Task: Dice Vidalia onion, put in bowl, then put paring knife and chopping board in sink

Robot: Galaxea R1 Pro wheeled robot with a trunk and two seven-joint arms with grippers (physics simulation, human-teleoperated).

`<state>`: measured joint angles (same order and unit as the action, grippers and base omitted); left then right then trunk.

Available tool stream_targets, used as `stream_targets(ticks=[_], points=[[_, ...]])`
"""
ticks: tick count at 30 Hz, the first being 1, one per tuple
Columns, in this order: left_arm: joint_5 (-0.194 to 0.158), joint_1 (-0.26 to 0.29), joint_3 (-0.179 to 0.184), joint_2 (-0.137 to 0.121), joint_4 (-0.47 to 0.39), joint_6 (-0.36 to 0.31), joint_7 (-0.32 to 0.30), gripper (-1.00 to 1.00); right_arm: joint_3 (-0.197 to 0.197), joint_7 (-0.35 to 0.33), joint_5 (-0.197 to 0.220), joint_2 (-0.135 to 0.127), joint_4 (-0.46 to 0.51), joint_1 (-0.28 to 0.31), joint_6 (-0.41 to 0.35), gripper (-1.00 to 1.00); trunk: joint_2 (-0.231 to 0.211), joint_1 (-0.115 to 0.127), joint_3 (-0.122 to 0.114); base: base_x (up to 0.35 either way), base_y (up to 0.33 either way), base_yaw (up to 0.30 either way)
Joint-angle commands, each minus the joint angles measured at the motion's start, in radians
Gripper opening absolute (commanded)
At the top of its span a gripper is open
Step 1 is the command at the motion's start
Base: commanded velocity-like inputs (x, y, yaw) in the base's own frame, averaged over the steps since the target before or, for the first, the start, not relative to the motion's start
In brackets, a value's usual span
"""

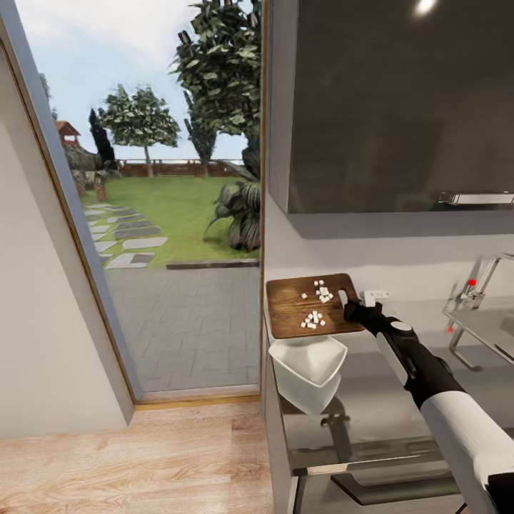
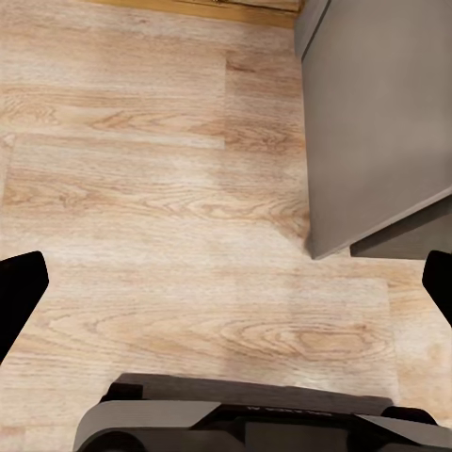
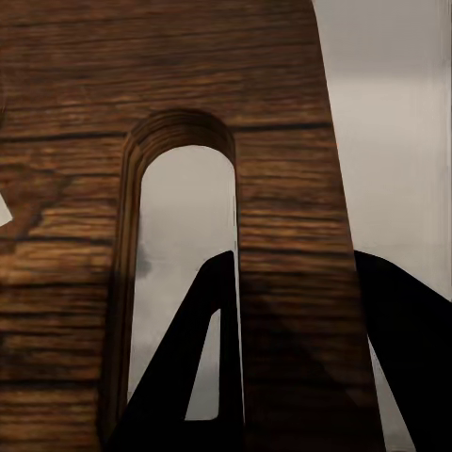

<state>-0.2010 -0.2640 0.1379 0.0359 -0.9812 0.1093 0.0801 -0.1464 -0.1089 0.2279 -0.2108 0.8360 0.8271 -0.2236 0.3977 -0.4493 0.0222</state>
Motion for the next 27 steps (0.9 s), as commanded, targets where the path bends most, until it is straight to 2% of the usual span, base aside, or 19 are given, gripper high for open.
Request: stream_targets(ticks=[1, 6, 20, 27], points=[[-0.008, 0.0, 0.003, -0.001, -0.001, 0.003, 0.006, 1.0, -0.002, 0.0, 0.009, -0.001, -0.011, 0.001, 0.022, -1.0, 0.002, -0.001, 0.002, 0.0, 0.0, 0.0], [-0.008, 0.0, 0.003, -0.001, -0.001, 0.003, 0.006, 1.0, -0.002, 0.001, 0.008, 0.0, -0.032, 0.001, 0.072, -1.0, 0.002, -0.001, 0.002, 0.0, 0.0, 0.0], [-0.008, 0.0, 0.003, -0.001, -0.001, 0.003, 0.006, 1.0, -0.002, 0.001, 0.008, 0.001, -0.035, 0.001, 0.078, -1.0, 0.002, -0.001, 0.002, 0.0, 0.0, 0.0], [-0.008, 0.0, 0.005, -0.001, -0.001, 0.004, 0.006, 1.0, -0.003, 0.002, 0.008, 0.002, -0.035, 0.0, 0.078, -1.0, 0.002, -0.001, 0.002, 0.082, 0.052, 0.0]])
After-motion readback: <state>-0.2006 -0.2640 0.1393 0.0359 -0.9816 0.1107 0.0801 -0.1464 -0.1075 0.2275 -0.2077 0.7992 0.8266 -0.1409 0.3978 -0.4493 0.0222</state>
